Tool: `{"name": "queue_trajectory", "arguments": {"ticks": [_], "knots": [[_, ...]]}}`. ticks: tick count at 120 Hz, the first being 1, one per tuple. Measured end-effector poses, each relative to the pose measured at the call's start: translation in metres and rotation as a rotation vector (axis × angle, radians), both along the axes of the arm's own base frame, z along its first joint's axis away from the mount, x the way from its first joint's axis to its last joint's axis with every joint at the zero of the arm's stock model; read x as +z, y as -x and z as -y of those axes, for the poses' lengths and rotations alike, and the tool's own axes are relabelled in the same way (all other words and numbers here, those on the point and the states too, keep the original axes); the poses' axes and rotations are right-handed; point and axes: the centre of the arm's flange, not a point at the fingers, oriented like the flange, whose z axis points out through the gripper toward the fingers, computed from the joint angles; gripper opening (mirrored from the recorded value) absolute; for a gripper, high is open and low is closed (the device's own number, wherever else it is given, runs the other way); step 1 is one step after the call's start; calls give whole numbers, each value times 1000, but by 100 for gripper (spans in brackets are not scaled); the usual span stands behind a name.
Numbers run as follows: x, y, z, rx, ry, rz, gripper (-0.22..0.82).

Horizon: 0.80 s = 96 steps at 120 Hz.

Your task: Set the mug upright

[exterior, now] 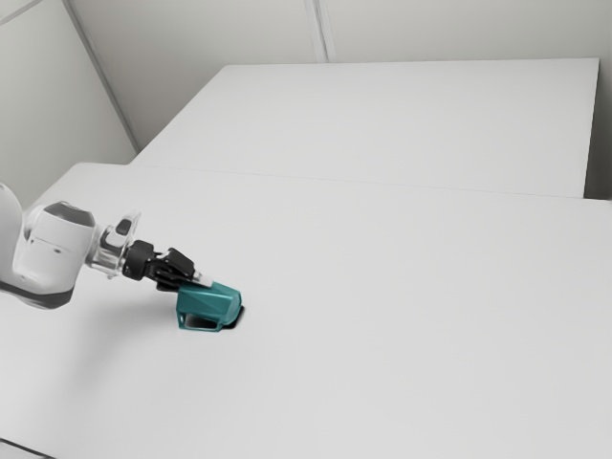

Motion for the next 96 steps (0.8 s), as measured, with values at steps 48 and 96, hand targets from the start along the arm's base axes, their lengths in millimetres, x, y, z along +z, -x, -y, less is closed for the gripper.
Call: {"name": "queue_trajectory", "arguments": {"ticks": [48,96], "knots": [[14,-8,17,-49,29,49,-16],[63,-37,24,-148,-50,146,-18]]}}
